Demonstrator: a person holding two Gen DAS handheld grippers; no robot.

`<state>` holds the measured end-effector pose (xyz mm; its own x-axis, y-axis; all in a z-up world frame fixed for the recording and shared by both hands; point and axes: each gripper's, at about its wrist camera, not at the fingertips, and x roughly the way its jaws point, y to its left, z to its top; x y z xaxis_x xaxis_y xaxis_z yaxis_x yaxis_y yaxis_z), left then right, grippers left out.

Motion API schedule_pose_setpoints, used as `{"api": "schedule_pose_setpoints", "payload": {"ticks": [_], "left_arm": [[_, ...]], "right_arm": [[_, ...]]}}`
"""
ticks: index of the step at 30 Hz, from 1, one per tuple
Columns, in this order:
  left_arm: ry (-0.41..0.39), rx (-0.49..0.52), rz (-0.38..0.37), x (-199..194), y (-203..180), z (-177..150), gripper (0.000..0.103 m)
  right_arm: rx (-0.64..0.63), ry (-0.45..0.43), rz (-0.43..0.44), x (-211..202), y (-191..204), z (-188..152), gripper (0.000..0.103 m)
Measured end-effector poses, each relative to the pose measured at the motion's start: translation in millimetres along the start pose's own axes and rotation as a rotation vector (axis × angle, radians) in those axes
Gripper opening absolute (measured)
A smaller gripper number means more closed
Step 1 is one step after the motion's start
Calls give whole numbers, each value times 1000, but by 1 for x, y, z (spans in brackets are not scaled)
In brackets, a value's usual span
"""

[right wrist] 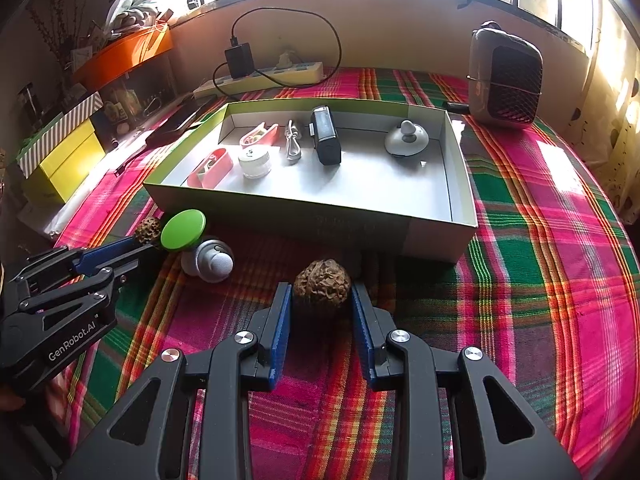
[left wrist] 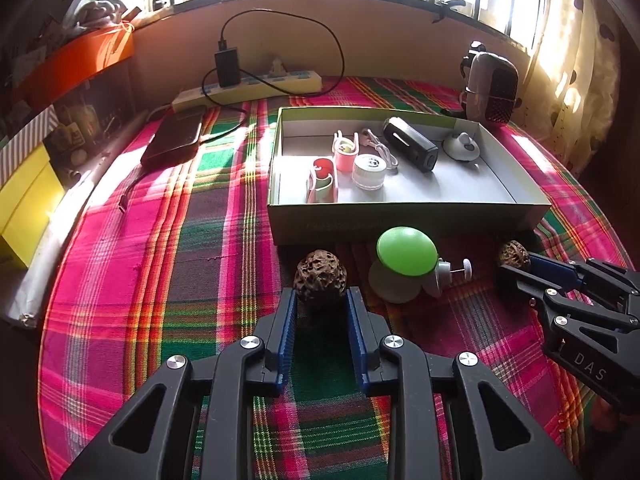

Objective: Organize objects
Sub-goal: 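Lift both walnuts and carry them toward the box with both tools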

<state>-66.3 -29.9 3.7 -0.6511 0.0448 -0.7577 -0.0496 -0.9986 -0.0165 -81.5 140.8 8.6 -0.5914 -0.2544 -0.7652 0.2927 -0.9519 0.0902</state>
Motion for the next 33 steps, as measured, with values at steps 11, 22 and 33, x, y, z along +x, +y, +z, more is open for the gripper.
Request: {"api": "schedule_pose_setpoints", "payload": {"ticks": [11,22,33], "left_arm": [[-21,6,3,-8,-1,2,20],[-45,14,-3,-15,-2,2,12],[-34,-43,-81,-15,11,-2,13]], "right_arm": [[0,-15,5,-6,1,0,31],[0,-33,8,-12,1,1,31],[2,-38,9,-14,2,0,31]]}}
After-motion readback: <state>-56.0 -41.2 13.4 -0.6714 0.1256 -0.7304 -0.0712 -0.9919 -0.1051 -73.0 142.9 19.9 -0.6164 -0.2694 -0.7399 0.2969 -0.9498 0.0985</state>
